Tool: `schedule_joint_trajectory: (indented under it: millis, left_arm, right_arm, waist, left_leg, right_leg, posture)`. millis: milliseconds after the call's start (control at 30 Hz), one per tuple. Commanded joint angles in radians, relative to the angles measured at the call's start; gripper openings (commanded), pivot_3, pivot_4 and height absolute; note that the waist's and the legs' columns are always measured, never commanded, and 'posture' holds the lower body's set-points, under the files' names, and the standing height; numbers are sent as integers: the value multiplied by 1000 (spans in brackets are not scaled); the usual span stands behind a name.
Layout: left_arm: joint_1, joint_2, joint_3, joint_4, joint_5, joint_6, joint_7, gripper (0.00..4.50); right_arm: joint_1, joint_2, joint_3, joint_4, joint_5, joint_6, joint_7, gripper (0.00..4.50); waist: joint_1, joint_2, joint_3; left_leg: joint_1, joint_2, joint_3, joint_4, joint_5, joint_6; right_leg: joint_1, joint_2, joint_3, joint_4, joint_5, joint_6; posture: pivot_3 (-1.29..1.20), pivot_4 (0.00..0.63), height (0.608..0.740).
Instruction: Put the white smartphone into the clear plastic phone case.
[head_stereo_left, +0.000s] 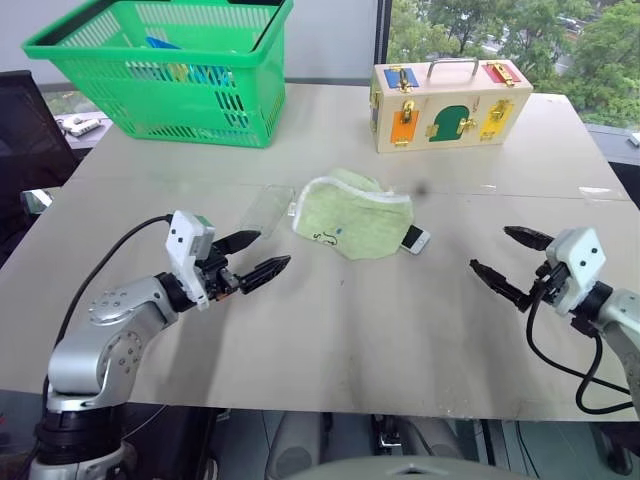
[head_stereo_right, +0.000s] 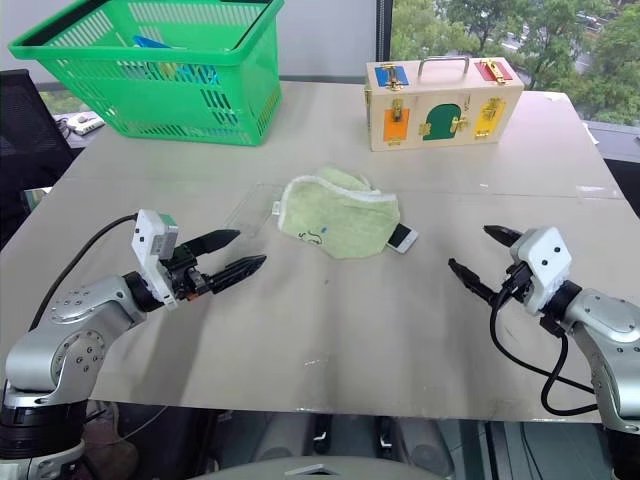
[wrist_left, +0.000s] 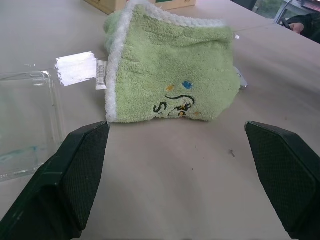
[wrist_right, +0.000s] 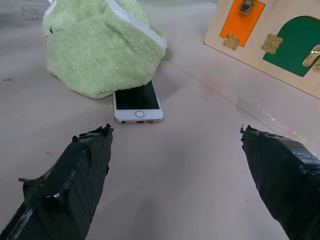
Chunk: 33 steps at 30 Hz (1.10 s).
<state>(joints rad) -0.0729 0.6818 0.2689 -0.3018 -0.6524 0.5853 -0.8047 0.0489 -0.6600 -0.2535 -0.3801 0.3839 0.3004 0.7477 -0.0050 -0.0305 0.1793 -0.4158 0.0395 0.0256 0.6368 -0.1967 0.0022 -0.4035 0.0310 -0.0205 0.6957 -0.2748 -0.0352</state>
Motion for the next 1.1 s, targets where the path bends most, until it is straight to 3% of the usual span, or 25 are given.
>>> schedule_joint_trajectory:
  millis: [33,167,333,633,867,1100]
  left_arm:
    - [-28,-4,31,-18,-17,-13,13,4500]
    - [-60,-31,45,-30,-47,-16,35,4500]
    - [-83,-49,49,-7,-30,-50,50,4500]
    - [-82,-46,39,0,-25,-77,19,4500]
    - [22,-32,67,-90,-59,-79,-26,4500]
    - [77,-21,76,-125,-78,-93,-58,4500]
  right_arm:
    - [-45,21,9,-56,25,15,-35,4485]
    - [-187,63,100,-146,118,214,-98,4485]
    - [-402,98,278,-54,8,267,-140,4485]
    - [-766,252,535,370,-201,234,-129,4485]
    - [-871,299,611,697,-303,156,-43,4485]
    - [-838,247,555,638,-305,124,17,1470]
  waist:
    - [0,0,0]
    - [-9,0,0]
    - [-7,0,0]
    - [-7,0,0]
    - [-5,0,0]
    - [-8,0,0]
  left_leg:
    - [0,0,0,0,0,0]
    - [1,1,1,0,0,0]
    - [1,1,1,0,0,0]
    - [-1,1,5,-1,0,0]
    - [-2,1,7,-1,-2,3]
    - [-2,0,10,-1,-3,4]
  right_leg:
    - [0,0,0,0,0,0]
    - [0,0,0,1,0,0]
    - [0,1,0,1,0,0]
    - [-3,0,3,0,0,0]
    - [-4,0,6,0,1,0]
    - [-5,-1,8,0,1,0]
  posture:
    - [0,150,740]
    - [0,150,740]
    - [0,150,740]
    - [0,150,740]
    - [0,150,740]
    - [0,150,740]
